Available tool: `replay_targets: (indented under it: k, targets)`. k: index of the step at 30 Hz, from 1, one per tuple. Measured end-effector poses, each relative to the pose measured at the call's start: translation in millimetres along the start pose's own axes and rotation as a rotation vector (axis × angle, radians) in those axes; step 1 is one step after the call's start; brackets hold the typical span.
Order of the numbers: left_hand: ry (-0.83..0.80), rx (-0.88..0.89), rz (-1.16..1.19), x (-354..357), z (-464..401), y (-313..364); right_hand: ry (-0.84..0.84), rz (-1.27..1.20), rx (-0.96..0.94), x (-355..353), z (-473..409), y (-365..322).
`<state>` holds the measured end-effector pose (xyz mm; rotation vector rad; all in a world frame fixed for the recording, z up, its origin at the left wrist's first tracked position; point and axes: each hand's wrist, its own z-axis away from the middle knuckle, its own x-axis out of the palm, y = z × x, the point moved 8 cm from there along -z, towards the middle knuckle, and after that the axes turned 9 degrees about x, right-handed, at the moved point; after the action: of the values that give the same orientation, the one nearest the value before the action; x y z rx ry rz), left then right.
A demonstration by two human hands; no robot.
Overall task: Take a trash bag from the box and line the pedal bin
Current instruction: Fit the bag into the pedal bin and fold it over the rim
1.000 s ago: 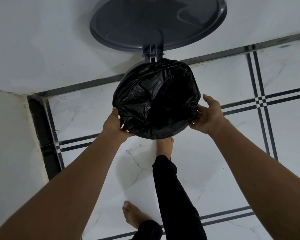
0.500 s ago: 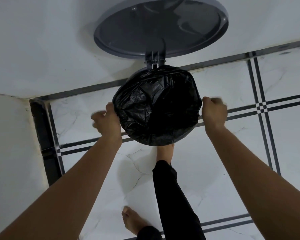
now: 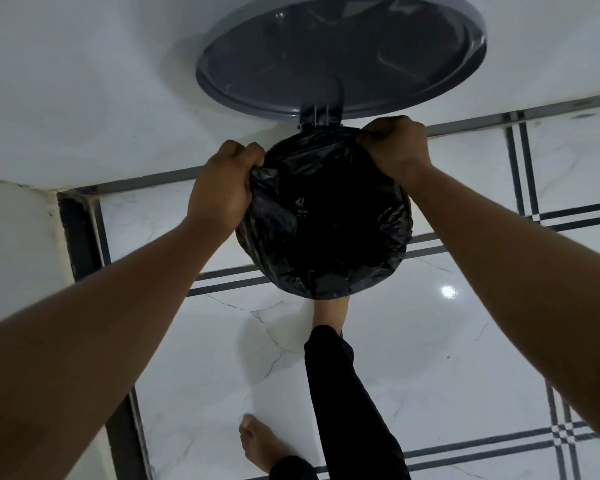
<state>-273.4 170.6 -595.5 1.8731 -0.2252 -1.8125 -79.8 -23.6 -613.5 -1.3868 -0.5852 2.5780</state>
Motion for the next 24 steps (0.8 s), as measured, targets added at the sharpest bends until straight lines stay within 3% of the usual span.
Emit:
replay_targets:
  k: [4,7,12,18,24]
  targets:
    - [0.049,-0.120,0.169,8,-6,-35,-0.089,0.015,0.015,2,-5,-4]
    - [0.031,-0.300,0.249,16,-9,-47,-0.135,-0.231,0.153,8,-11,13]
    - [-0.109,-0.798,0.838,46,0,-49,-0.280,-0.498,0.267,23,-14,34]
    - [-0.167,-0.849,0.815,58,1,-50,-0.352,-0.482,0.268,32,-17,34]
    - [-0.224,-0.866,0.702,55,-2,-49,-0.440,-0.172,0.303,32,-22,17]
